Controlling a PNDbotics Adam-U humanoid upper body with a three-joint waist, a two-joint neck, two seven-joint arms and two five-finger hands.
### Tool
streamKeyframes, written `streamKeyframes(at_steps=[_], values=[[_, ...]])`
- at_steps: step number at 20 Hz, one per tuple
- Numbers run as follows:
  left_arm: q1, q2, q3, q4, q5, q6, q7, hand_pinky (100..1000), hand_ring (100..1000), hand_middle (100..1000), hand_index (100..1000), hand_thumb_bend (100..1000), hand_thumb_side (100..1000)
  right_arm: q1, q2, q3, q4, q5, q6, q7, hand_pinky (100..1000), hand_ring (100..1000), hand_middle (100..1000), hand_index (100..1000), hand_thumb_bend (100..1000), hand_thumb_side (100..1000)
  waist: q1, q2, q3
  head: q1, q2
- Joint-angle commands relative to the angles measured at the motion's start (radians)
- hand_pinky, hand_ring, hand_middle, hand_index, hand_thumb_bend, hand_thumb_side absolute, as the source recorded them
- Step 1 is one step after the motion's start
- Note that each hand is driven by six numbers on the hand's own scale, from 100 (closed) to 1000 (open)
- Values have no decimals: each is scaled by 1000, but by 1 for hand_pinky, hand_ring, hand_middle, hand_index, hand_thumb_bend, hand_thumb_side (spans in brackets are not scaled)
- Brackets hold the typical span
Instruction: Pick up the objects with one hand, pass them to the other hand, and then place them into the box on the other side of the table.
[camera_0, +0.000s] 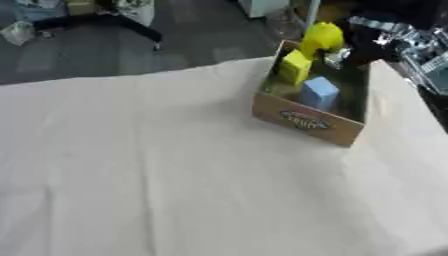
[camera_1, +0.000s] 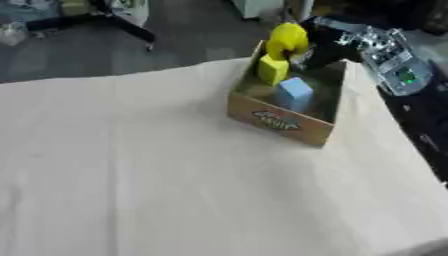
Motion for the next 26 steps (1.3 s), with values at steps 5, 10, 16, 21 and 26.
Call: streamKeyframes(at_steps=[5, 10, 16, 21, 26], values=[[-16, 0, 17, -19, -29, 56, 76, 700, 645, 608, 752, 711, 595, -19, -19, -27, 0, 181, -143, -120, 989, 730, 546, 676, 313, 187, 13, 3, 3, -3, -16], [-19, -4, 17, -24, -36, 55, 70, 700, 645, 608, 753, 709, 596, -33, -4, -25, 51, 245, -178, -155, 1000, 795, 682, 816, 419, 196, 14, 4, 6, -3, -16], [-17, -4, 19, -23, -38, 58, 68, 701, 646, 609, 754, 706, 598, -30, -4, -28, 80, 289, -200, -131, 1000, 854, 771, 931, 415, 147, 14, 5, 8, 4, -11], [-14, -4, 21, -23, -40, 60, 70, 706, 645, 609, 755, 704, 597, -28, -9, -44, 78, 346, -180, -166, 1000, 839, 770, 936, 433, 278, 15, 4, 4, 17, -9], [-8, -13, 38, -30, -38, 68, 86, 699, 639, 603, 751, 698, 588, 13, -16, -89, -30, 164, -116, -247, 1000, 801, 748, 919, 100, 211, 21, 4, 4, 46, -8]])
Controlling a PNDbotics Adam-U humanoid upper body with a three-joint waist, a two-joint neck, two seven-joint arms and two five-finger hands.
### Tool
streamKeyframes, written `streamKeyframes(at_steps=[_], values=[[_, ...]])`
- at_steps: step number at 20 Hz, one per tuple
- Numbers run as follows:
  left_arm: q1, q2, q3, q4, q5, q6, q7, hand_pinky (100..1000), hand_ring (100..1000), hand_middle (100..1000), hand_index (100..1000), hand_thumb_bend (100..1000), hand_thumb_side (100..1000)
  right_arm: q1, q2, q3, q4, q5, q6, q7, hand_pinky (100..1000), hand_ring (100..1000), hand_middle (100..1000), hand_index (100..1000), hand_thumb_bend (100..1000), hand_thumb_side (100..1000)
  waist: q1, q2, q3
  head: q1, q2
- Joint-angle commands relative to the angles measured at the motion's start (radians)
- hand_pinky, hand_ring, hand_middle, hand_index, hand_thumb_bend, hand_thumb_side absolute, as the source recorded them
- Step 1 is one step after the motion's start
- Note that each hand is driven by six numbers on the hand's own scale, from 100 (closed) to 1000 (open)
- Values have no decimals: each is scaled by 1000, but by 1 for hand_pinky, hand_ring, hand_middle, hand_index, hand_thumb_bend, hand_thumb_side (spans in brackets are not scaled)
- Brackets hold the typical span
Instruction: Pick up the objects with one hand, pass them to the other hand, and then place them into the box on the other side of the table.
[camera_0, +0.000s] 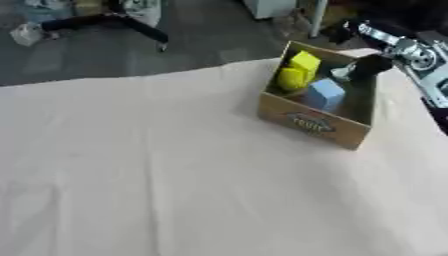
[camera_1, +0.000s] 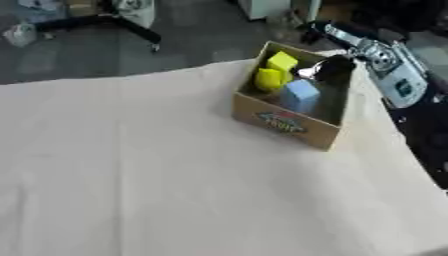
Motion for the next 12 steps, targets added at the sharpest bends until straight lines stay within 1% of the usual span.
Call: streamKeyframes(at_steps=[1, 2, 3, 4, 5, 6, 8, 9, 10, 11, 12], values=[[-1, 9, 35, -24, 0, 79, 89, 692, 634, 600, 749, 694, 586, 19, -40, -56, -124, -191, 49, -71, 1000, 793, 737, 903, 100, 526, 12, 1, -1, 36, -4], [2, 4, 46, -27, 5, 84, 102, 688, 631, 596, 747, 688, 584, 42, -42, -78, -180, -289, 67, -104, 1000, 790, 732, 898, 100, 531, 13, 1, -1, 57, -5], [5, -1, 57, -30, 12, 90, 116, 686, 629, 594, 745, 683, 583, 68, -43, -97, -234, -378, 81, -131, 1000, 789, 736, 900, 100, 575, 14, 0, -2, 76, -6], [8, -5, 67, -32, 21, 95, 131, 685, 628, 593, 745, 681, 582, 92, -44, -113, -283, -458, 93, -151, 1000, 789, 738, 903, 100, 580, 14, 1, -2, 91, -7], [11, -11, 76, -34, 31, 100, 146, 681, 626, 593, 743, 668, 580, 117, -43, -125, -328, -526, 102, -163, 1000, 790, 744, 914, 100, 641, 14, 1, -2, 106, -6], [14, -19, 89, -36, 44, 105, 164, 676, 625, 592, 743, 643, 580, 146, -37, -138, -374, -596, 108, -167, 1000, 789, 749, 917, 100, 665, 14, 1, -2, 121, -5], [19, -32, 111, -40, 88, 112, 201, 668, 625, 593, 744, 619, 590, 199, -25, -167, -455, -726, 110, -173, 1000, 776, 754, 915, 100, 620, 14, 1, -2, 142, -5], [21, -39, 122, -41, 120, 113, 221, 663, 627, 596, 748, 601, 602, 225, -19, -182, -494, -780, 104, -177, 1000, 765, 754, 912, 100, 559, 14, 2, -2, 150, -4], [23, -45, 131, -41, 156, 113, 242, 659, 629, 599, 753, 582, 609, 249, -16, -193, -528, -823, 100, -183, 1000, 760, 756, 912, 100, 522, 14, 3, -1, 155, -5], [24, -52, 141, -41, 200, 110, 264, 656, 636, 605, 761, 548, 622, 271, -12, -205, -561, -855, 89, -191, 1000, 754, 760, 910, 100, 440, 13, 4, 0, 160, -6], [25, -57, 149, -41, 249, 103, 288, 654, 641, 610, 767, 523, 633, 291, -9, -213, -587, -878, 78, -198, 1000, 754, 761, 908, 100, 412, 13, 5, 0, 163, -6]])
